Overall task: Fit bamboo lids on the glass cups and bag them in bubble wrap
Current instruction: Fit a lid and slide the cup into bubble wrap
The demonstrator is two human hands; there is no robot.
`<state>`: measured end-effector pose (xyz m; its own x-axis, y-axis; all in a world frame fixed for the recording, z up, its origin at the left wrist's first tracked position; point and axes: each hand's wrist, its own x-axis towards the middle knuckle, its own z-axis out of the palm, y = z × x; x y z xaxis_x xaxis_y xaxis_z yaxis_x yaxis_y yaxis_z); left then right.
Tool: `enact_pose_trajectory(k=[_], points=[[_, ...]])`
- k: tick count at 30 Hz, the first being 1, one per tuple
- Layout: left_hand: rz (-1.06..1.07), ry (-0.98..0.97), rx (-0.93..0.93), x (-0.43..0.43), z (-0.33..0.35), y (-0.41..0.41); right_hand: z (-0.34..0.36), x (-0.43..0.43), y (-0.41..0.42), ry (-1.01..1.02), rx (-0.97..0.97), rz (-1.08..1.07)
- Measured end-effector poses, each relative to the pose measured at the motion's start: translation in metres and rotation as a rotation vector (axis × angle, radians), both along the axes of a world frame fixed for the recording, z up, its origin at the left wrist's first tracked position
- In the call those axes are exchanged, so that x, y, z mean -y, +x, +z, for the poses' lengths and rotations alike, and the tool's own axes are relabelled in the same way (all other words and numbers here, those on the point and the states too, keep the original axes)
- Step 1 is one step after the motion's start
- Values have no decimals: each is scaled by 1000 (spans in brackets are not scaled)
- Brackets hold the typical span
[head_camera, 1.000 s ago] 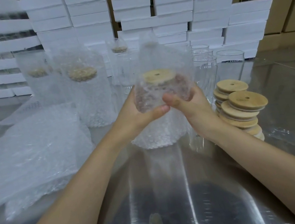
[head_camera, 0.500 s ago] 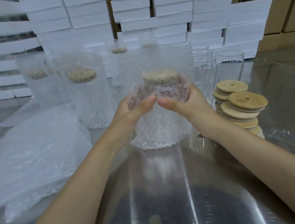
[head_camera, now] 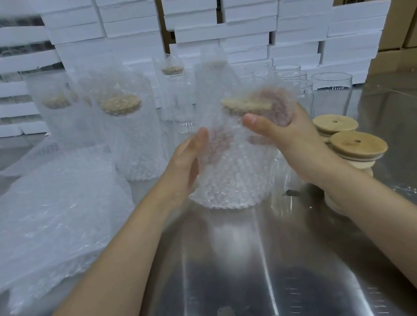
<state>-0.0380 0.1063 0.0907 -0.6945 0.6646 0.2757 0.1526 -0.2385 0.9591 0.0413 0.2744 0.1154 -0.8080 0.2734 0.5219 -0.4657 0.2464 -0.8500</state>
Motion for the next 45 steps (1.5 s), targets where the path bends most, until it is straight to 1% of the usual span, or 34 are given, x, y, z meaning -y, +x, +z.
enact_pose_trajectory(k=[2, 4, 6, 8, 10, 12, 14, 15, 18, 22, 26, 29, 31, 33, 35, 37, 41, 43, 45], points=[[11, -165, -88, -1, -9, -1, -1, 1, -1, -49, -19, -36], [-52, -265, -174, -4, -18, -1, -3, 3, -2, -68, -12, -35], [-66, -243, -174, -9, -24, -2, -4, 4, -3, -74, 17, 4], [-6, -174, -138, -14, -29, -5, -5, 4, -4, -111, 29, 39], [83, -128, -117, -17, -32, -8, -3, 8, -5, -119, -30, 0], [201, -96, -74, -21, -31, -13, 4, 16, -8, -63, -133, -102], [335, -57, -3, -23, -29, -19, 18, 26, -19, 49, -194, -163], [397, -44, 10, -23, -27, -23, 27, 30, -29, 131, -191, -176], [486, -33, 13, -24, -30, -31, 59, 38, -80, 386, -96, -209], [505, 3, 84, -26, -35, -36, 88, 42, -172, 565, 50, -285], [480, 22, 120, -26, -38, -37, 98, 49, -249, 893, 299, -205], [511, 17, 133, -27, -40, -39, 101, 60, -281, 1106, 395, -172], [514, 11, 143, -26, -39, -40, 98, 66, -294, 1193, 458, -135], [502, 2, 151, -25, -39, -39, 94, 70, -299, 1201, 514, -107], [497, -8, 159, -24, -37, -39, 88, 73, -303, 1238, 548, -122], [496, -17, 165, -24, -37, -39, 85, 73, -306, 1222, 522, -164], [496, -31, 168, -24, -40, -41, 89, 70, -301, 1190, 507, -138], [491, -35, 148, -24, -40, -41, 101, 65, -291, 1096, 462, -119], [461, -38, 113, -24, -39, -39, 118, 60, -275, 1013, 378, -118]])
